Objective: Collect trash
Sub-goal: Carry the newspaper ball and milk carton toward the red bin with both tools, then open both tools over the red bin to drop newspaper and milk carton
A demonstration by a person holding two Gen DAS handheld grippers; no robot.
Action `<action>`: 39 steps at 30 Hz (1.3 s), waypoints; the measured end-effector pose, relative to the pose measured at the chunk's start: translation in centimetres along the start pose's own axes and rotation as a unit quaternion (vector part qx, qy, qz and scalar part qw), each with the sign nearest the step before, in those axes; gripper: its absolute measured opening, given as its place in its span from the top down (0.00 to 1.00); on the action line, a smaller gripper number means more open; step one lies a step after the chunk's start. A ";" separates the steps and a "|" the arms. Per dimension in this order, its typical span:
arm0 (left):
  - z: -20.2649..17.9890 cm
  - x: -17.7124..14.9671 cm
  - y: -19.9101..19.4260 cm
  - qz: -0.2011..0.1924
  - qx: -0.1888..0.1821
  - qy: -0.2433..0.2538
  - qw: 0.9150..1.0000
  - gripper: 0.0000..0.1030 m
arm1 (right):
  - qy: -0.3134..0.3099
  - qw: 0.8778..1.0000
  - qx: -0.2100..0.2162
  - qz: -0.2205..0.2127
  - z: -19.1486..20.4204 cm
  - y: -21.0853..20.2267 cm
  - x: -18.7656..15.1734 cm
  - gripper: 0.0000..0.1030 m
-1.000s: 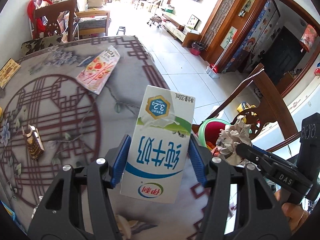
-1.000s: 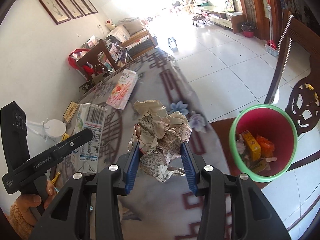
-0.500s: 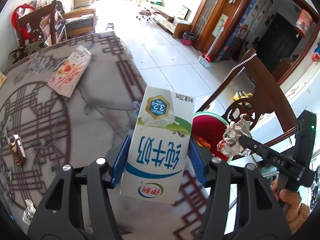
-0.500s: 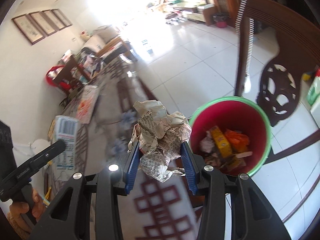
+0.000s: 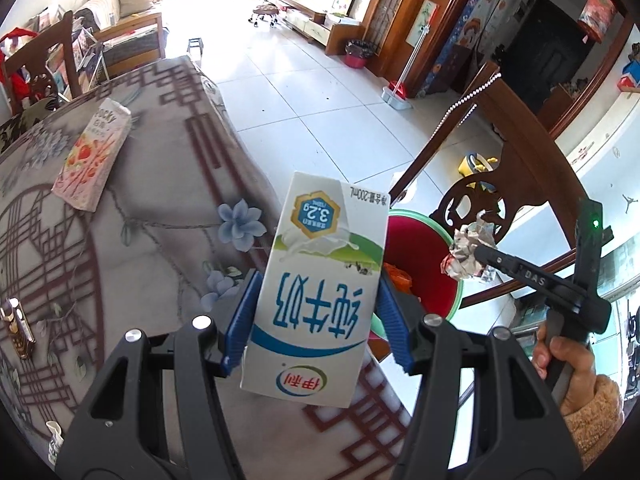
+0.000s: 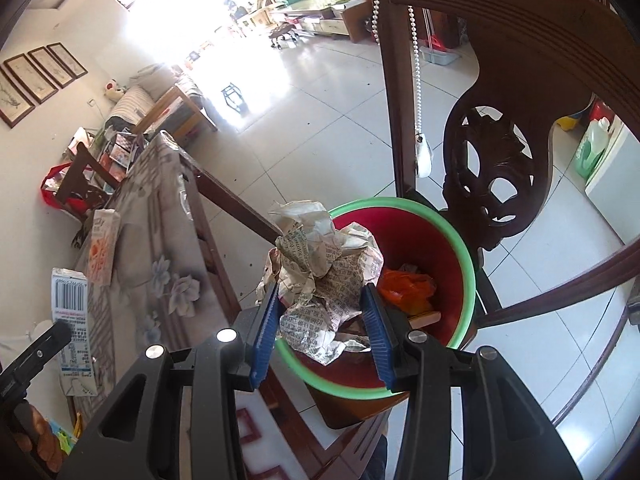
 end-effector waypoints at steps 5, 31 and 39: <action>-0.6 0.6 2.0 0.018 -0.001 0.000 1.000 0.46 | 0.005 1.000 -0.005 0.008 -0.9 1.3 0.6 0.58; -12.6 0.7 9.0 0.061 -0.118 0.108 0.985 0.28 | 0.073 0.992 -0.100 -0.026 -5.6 -4.6 -3.1 0.34; -7.0 -0.6 4.1 0.034 -0.099 0.061 0.993 0.25 | -0.003 0.992 -0.114 -0.055 -0.5 -6.8 -2.4 0.31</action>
Point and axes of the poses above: each gripper's, at about its wrist camera, not at the fingertips, and y roughly the way its jaws point, z to its left, x to its top, the point moved 3 cm from there along y, roughly the way its jaws point, and after that the axes turned 8 degrees about -y, right-handed, at the moved point
